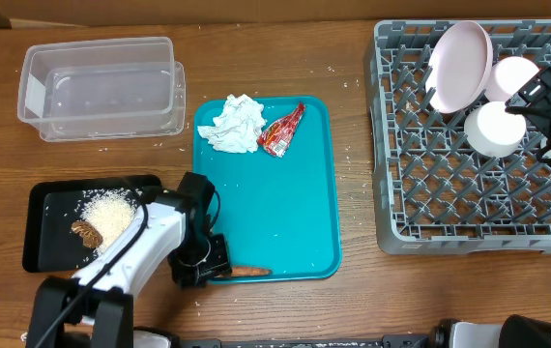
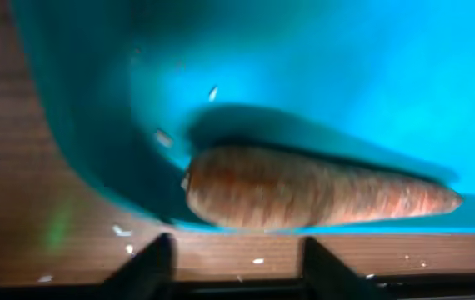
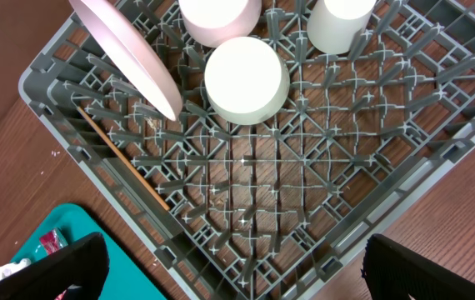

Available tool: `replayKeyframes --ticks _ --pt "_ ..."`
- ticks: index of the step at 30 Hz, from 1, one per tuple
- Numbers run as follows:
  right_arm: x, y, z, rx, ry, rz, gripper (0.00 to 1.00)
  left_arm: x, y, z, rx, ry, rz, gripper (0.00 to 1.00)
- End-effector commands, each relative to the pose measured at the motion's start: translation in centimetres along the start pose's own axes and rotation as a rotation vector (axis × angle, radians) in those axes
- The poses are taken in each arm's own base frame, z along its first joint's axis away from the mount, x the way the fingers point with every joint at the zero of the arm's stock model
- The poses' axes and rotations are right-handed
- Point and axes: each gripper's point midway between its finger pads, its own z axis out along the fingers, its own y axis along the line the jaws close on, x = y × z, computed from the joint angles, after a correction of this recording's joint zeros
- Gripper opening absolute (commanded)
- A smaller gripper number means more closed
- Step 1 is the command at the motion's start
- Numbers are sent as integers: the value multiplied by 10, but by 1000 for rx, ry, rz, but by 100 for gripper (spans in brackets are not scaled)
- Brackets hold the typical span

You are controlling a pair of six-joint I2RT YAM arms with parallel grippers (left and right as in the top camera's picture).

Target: Sort waste into correct bins and load items into the dishwasher

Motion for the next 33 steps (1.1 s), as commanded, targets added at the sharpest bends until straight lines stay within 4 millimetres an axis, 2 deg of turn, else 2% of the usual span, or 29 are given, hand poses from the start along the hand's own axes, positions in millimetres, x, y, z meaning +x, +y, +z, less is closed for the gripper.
replayKeyframes --ticks 1,3,5,11,19,25,33 --pt "-4 -1 -5 -2 -24 10 100 2 0 8 -10 35 -12 32" --pt "-4 -1 -5 -2 -25 10 100 1 0 9 -12 38 -13 20" --pt "-4 -1 -5 -2 -25 10 100 0 -1 9 -9 32 -11 16" --pt "-4 -1 -5 -2 -25 10 100 -6 -4 9 3 11 -1 16" --pt "-4 -1 -5 -2 -24 10 100 -25 -13 9 36 -68 38 15" --pt "-4 -1 -5 -2 -24 10 100 -33 -18 8 54 -101 41 9" --pt "-4 -1 -5 -2 -25 10 100 -48 -27 5 92 -162 60 7"
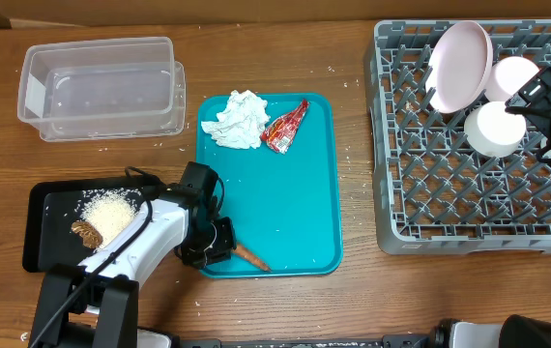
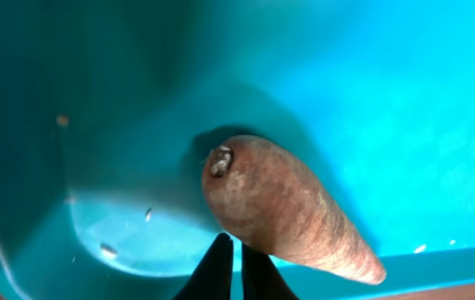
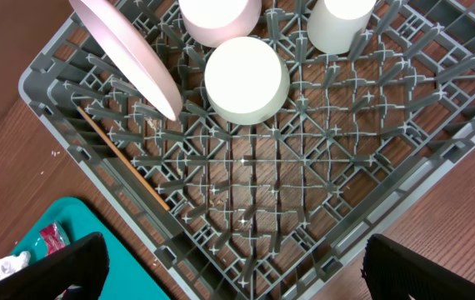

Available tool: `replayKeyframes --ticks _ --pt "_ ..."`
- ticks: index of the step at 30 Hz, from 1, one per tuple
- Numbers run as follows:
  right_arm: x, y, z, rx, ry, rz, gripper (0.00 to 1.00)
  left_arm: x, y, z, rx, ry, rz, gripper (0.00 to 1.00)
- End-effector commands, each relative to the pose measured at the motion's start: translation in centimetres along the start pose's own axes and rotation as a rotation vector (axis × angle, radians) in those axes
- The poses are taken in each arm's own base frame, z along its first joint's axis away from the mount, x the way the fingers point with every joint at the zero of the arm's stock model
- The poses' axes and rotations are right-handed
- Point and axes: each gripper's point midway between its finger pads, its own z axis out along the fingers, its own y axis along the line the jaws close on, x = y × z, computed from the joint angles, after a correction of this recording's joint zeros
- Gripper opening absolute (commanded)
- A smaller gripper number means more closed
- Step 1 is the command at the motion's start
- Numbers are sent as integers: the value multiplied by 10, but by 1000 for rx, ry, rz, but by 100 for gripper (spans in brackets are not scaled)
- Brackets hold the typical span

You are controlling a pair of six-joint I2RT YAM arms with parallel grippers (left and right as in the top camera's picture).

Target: Sort waste into correct bins and load items into the dishwasher

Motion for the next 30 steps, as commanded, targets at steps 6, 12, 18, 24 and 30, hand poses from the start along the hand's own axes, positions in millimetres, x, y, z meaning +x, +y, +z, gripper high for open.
replayKeyframes --ticks 6,12,18,24,30 --pt "-4 -1 -5 -2 -25 10 100 -9 -5 -2 0 -28 20 6" --pt "-4 -1 -5 -2 -24 10 100 -18 -15 -15 11 -48 59 16" --pt "-4 -1 -5 -2 -25 11 100 -27 -23 -25 20 -73 144 18" --pt "-4 -1 -5 -2 -25 10 100 -28 -23 -19 23 -56 140 8" --pt "-4 -1 -5 -2 -25 10 100 -16 -26 -11 58 25 122 17"
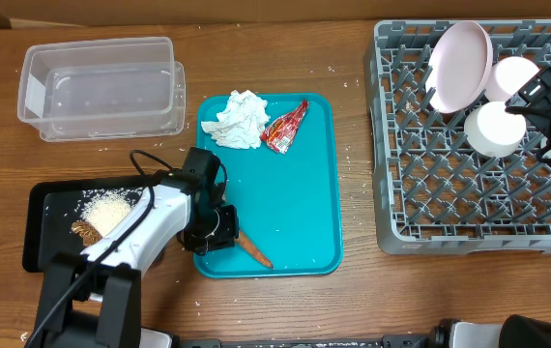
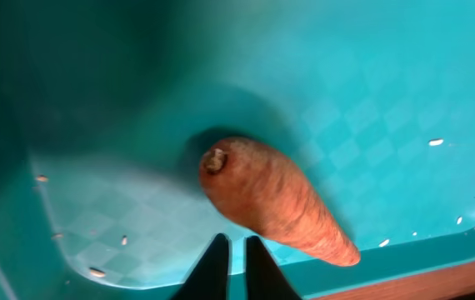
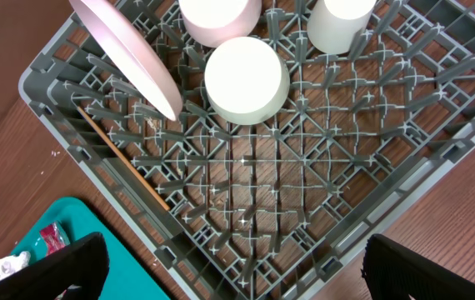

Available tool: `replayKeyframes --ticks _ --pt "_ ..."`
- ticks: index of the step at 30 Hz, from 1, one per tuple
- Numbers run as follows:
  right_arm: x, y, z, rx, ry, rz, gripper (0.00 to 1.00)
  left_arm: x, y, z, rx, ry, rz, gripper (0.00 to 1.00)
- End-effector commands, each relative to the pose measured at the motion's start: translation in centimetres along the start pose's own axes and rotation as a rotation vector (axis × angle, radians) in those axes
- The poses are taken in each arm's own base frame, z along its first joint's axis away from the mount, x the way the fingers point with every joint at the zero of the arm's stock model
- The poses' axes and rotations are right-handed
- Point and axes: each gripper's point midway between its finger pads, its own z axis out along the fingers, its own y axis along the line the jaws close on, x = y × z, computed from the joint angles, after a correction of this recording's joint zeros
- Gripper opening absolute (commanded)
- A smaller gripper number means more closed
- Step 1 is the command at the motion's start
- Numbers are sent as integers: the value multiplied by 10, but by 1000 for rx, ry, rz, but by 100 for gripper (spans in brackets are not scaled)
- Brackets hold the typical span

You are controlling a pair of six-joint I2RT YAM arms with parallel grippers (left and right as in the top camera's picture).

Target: Sort waste into correct bins and load items into the dishwasher

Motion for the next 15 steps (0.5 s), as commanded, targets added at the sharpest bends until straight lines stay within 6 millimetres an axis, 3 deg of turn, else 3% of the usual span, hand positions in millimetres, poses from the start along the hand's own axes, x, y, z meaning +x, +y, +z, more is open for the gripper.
replayKeyframes --ticks 1,4,15 --pt "-4 -1 -5 -2 -25 10 100 -2 -11 1 43 14 31 18" --pt "-4 -1 -5 -2 -25 10 100 -6 -12 3 48 2 35 23" --pt "-4 -1 -5 -2 -24 11 100 -39 -17 8 54 -116 82 24"
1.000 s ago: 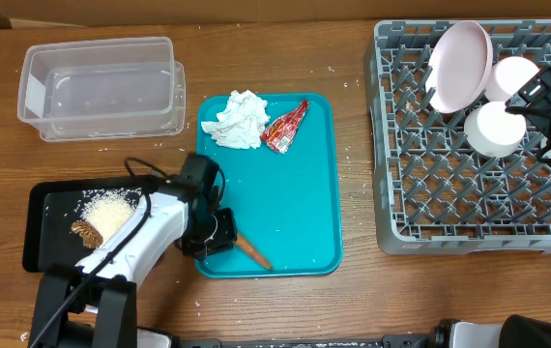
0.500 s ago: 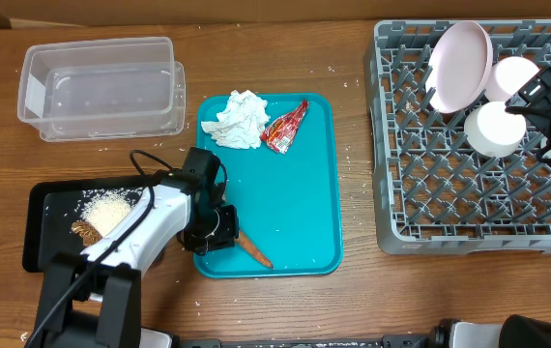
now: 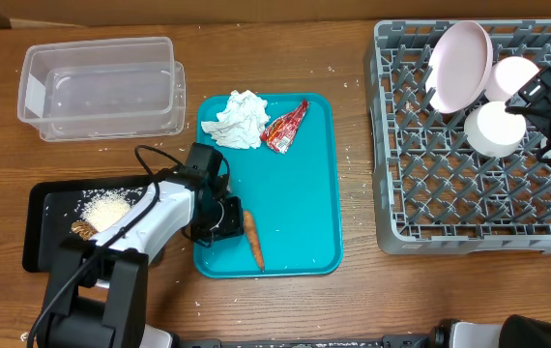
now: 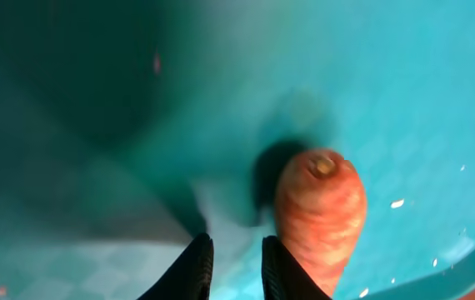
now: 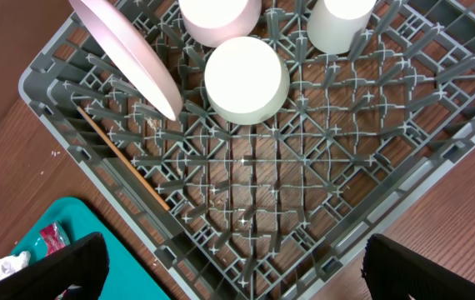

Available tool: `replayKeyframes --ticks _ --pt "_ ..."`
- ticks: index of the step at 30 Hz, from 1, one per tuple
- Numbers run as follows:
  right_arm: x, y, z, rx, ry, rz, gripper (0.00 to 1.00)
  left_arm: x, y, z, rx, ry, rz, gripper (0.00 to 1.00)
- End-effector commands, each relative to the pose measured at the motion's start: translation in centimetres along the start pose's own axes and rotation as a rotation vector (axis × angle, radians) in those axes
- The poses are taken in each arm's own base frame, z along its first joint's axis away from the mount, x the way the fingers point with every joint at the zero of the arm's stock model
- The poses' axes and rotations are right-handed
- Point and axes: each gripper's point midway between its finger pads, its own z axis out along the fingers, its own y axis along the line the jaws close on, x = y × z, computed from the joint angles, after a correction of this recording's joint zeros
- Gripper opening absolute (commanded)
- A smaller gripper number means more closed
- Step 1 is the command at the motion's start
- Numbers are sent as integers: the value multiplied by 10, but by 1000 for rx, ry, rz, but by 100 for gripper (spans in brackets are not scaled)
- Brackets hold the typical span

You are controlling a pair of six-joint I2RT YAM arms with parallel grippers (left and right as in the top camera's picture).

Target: Sort waste into correct bins and load items into the dishwasher

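An orange carrot [image 3: 253, 239] lies on the teal tray [image 3: 304, 193] near its front left corner, pointing toward the front edge. My left gripper [image 3: 227, 220] sits low on the tray just left of the carrot's thick end [image 4: 319, 208]. It is open by a narrow gap [image 4: 236, 268], with nothing in it. A crumpled white tissue [image 3: 233, 122] and a red wrapper [image 3: 283, 128] rest at the tray's far end. My right gripper [image 5: 237, 279] hangs wide open over the grey dish rack [image 5: 221, 192].
A clear plastic bin [image 3: 101, 87] stands at the back left. A black tray [image 3: 48, 246] holding rice and a brown scrap lies left of the teal tray. The rack holds a pink plate [image 3: 459, 63], two cups [image 3: 496, 130] and a chopstick [image 5: 121, 158].
The carrot has turned from a diagonal to nearly lengthwise on the tray. My left gripper sits slightly farther in, its fingers a little wider apart. The right arm is unchanged.
The carrot first lay along the tray's front rim, with my left gripper open at the tray's front left corner. Then the fingers were shut inside the tray and the carrot lay diagonal. Now it points lengthwise, and the tray sits slightly farther right.
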Motion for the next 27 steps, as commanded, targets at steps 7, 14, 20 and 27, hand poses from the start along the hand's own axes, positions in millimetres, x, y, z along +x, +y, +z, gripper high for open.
replayKeyframes --ticks 7,14,20,27 --pt "-4 -1 -5 -2 -24 10 100 -37 -17 -3 40 -142 143 30" --pt "-4 -1 -5 -2 -24 10 100 -54 -32 -24 53 -176 157 31" --pt "-4 -1 -5 -2 -24 10 100 -59 -48 -61 42 -145 146 28" --pt "-4 -1 -5 -2 -24 10 100 -33 -56 -82 49 -21 115 64"
